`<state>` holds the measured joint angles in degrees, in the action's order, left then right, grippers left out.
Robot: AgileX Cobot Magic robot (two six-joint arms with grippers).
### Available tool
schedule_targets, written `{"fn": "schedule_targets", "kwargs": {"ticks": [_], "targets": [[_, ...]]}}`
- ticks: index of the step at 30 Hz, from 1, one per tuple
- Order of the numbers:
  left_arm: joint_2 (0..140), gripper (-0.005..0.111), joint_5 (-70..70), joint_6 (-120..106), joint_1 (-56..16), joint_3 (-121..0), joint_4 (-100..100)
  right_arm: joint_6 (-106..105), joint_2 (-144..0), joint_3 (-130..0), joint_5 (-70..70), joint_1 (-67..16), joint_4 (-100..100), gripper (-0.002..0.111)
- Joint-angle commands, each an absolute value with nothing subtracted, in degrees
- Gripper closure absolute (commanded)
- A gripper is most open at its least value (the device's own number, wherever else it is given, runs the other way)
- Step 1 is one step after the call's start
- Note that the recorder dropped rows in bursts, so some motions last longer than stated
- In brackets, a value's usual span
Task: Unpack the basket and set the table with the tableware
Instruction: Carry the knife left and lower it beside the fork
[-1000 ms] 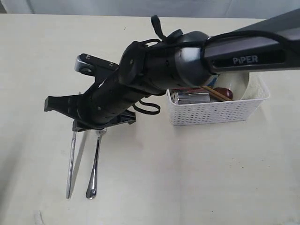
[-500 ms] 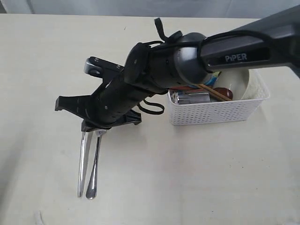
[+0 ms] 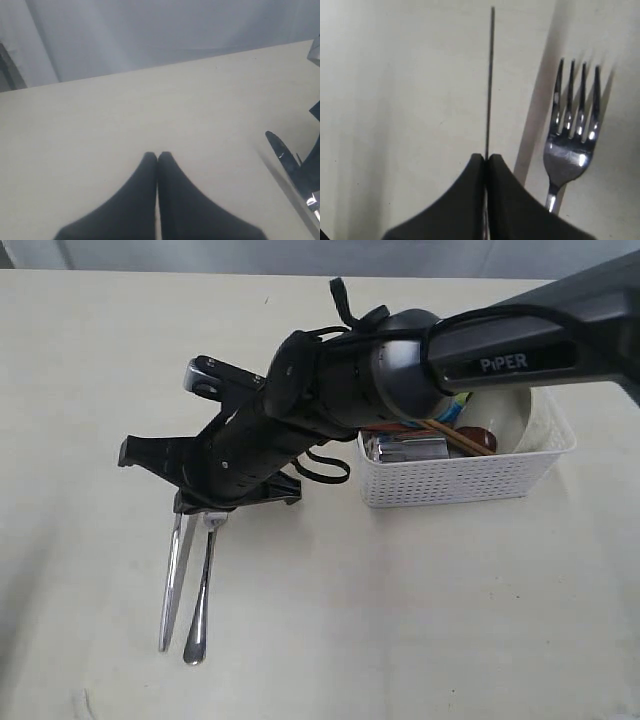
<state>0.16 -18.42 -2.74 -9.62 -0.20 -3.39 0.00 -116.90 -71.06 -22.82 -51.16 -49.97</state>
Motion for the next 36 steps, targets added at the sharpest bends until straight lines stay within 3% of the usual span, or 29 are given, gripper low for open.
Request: {"fn": "schedule_targets", "kwargs": {"ticks": [1,6,12,19,25,36], "targets": [[0.00,0.107,-18.33,-2.83,-10.00,0.00,-2.73,0.33,-117.09,-71.25,-22.38,-50.97,-49.55,0.108],[0.00,0.107,-18.33,-2.83,-10.00,0.00,-2.73,0.61,-117.09,-71.25,-22.49,-50.97,-49.55,0.107],[0.00,0.107,-18.33,-2.83,-10.00,0.00,-2.73,0.61,-117.09,-71.25,-22.49,-50.97,-49.55,0.074],[0.00,0.107,-18.33,-2.83,-10.00,0.00,-2.73,2.45,-116.39,-77.68,-30.76,-50.05,-41.75,0.074],[0.00,0.107,-18.33,-2.83,-10.00,0.00,-2.73,23.12,-116.16,-81.55,-49.19,-50.94,-13.54,0.074],[0.00,0.107,-18.33,-2.83,-10.00,0.00,-2.73,25.69,-119.93,-80.56,-43.40,-54.88,-13.15,0.074]]}}
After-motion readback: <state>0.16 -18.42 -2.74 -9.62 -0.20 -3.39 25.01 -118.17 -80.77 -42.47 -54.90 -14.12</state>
